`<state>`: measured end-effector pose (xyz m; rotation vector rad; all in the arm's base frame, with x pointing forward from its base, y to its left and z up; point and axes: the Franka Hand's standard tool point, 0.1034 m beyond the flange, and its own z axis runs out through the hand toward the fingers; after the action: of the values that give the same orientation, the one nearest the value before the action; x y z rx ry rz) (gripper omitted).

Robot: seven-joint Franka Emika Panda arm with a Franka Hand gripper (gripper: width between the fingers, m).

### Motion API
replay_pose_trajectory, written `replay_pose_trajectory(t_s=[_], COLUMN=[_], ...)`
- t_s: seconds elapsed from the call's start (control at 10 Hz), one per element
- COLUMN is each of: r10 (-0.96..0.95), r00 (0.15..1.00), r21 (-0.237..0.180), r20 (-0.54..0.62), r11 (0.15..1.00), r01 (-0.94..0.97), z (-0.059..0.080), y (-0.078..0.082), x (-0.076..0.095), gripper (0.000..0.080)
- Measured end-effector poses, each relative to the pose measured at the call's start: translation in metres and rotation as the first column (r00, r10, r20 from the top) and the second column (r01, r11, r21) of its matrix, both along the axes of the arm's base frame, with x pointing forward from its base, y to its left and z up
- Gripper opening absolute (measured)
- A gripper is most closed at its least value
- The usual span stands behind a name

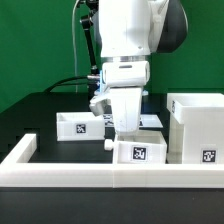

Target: Assemble drawer

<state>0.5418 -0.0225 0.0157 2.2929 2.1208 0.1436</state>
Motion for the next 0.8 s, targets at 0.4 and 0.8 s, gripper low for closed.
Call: replay_pose_trajectory(t_s=[0.4,0.8], r10=[0.009,0.011], r00=[0.997,0.996], r21=[0.000,0.001], r20=[-0.072,-0.090], r11=[1.000,1.000], r01=[-0.009,-0.011], z=[-0.001,0.002], y=[0.003,0.009], x=[0.002,0.006], gripper=[0.0041,0.0041])
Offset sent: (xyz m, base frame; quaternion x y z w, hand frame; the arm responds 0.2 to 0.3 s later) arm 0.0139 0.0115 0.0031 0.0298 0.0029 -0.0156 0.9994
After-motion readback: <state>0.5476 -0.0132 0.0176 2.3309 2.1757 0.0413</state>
